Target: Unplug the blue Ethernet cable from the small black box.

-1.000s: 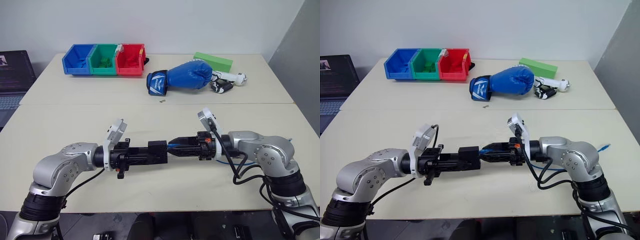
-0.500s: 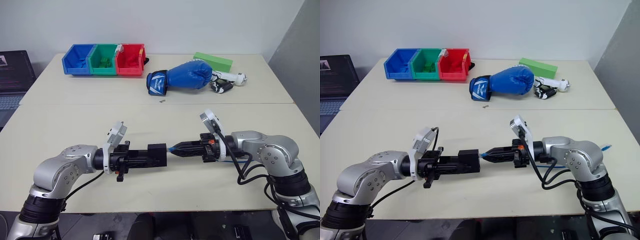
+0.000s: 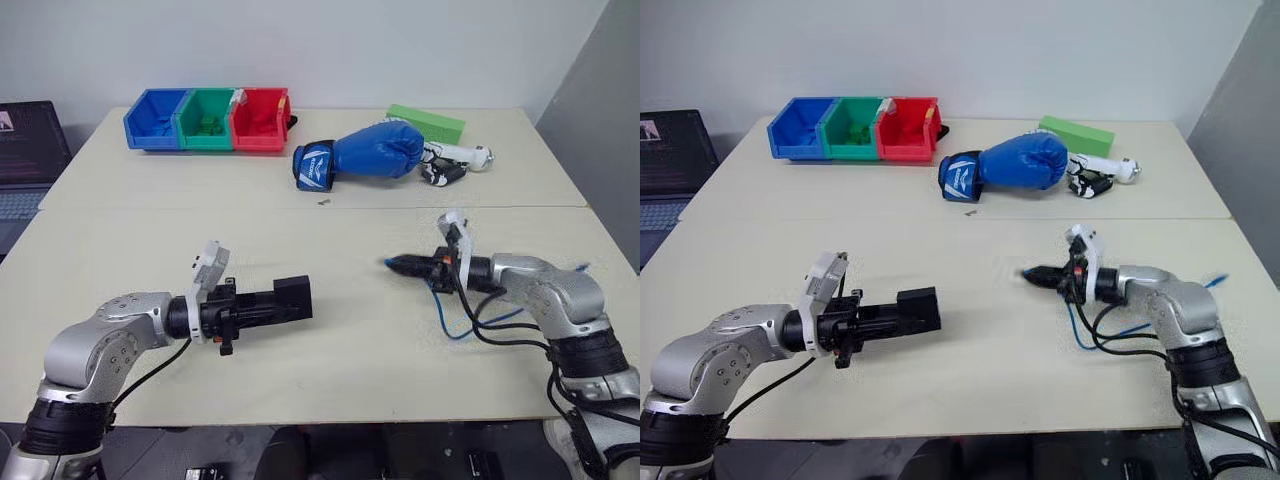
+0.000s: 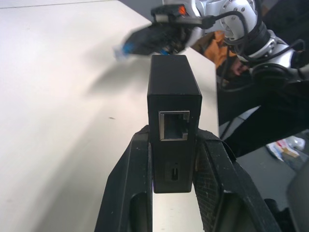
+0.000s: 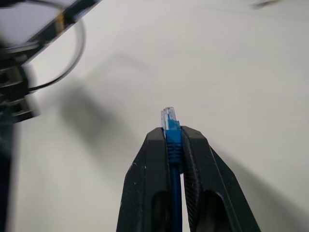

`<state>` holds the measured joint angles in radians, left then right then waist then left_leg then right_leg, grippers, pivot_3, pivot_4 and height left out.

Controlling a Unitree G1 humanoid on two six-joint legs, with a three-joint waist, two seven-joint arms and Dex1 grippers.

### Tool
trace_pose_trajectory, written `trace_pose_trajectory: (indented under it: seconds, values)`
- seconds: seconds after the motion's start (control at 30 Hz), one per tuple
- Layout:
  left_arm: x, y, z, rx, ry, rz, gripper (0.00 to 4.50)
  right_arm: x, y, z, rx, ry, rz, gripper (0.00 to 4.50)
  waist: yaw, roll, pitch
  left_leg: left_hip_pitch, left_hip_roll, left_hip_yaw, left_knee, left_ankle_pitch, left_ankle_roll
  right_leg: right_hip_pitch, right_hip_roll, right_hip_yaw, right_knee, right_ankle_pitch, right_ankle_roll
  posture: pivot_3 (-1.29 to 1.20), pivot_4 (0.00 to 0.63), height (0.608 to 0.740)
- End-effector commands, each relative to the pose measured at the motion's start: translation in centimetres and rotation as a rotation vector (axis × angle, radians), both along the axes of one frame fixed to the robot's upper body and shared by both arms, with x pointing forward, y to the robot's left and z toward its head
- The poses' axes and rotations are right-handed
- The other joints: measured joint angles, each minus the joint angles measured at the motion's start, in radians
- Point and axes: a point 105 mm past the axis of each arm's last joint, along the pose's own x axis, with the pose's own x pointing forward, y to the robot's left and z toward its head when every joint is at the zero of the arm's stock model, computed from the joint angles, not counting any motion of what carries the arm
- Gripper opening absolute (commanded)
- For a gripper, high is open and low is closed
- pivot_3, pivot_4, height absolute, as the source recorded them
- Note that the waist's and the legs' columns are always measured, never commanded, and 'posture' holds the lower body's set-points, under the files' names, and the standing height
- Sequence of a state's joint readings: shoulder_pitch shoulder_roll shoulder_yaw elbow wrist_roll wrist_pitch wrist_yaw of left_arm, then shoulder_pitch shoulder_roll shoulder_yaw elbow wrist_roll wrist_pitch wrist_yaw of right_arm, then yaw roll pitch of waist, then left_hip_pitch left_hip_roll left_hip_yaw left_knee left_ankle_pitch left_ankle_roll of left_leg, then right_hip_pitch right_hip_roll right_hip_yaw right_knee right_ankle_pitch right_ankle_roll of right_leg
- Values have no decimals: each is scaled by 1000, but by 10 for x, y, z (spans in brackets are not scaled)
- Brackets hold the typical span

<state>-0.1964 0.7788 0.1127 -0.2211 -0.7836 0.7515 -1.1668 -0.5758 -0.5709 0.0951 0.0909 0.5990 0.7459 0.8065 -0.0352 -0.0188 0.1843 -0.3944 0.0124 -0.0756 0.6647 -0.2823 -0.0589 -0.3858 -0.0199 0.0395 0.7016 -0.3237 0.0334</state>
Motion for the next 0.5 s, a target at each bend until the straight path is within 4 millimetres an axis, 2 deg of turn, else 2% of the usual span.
trace_pose_trajectory:
  seconds: [0.03,0.13,0.2,0.33,0.4,0.43,0.5]
  values:
    - [6,6,5,32,-64,50,775,46,-24,5,-136,-236,-273,62,-2,0,0,0,0,0,0,0,0,0,0,0,0,0,0,0,150,740]
    - [12,4,5,45,-89,74,775,63,-32,-3,-212,-311,-388,62,-3,0,0,-1,0,1,0,0,0,-2,0,0,1,0,0,0,150,740]
    - [16,4,6,47,-105,99,775,68,-36,-9,-235,-322,-422,622,-4,0,0,-2,0,1,0,0,0,-3,0,1,0,0,0,0,150,740]
    - [32,10,5,80,-160,208,775,63,-37,-9,-232,-331,-378,1515,-3,0,0,-3,0,1,0,0,-1,-3,-1,1,0,0,0,0,150,740]
    - [41,15,6,84,-185,269,775,58,-37,-2,-216,-343,-341,2159,-2,0,0,-3,0,1,0,0,0,-3,-1,1,0,0,0,0,150,740]
    - [46,17,6,91,-201,298,775,55,-37,2,-211,-349,-323,2257,-1,0,0,-3,0,1,0,0,0,-3,-1,0,0,0,0,0,150,740]
    - [60,26,6,106,-257,406,775,42,-31,14,-199,-369,-230,2745,1,0,0,-3,0,1,0,0,0,-3,-1,0,0,0,0,0,150,740]
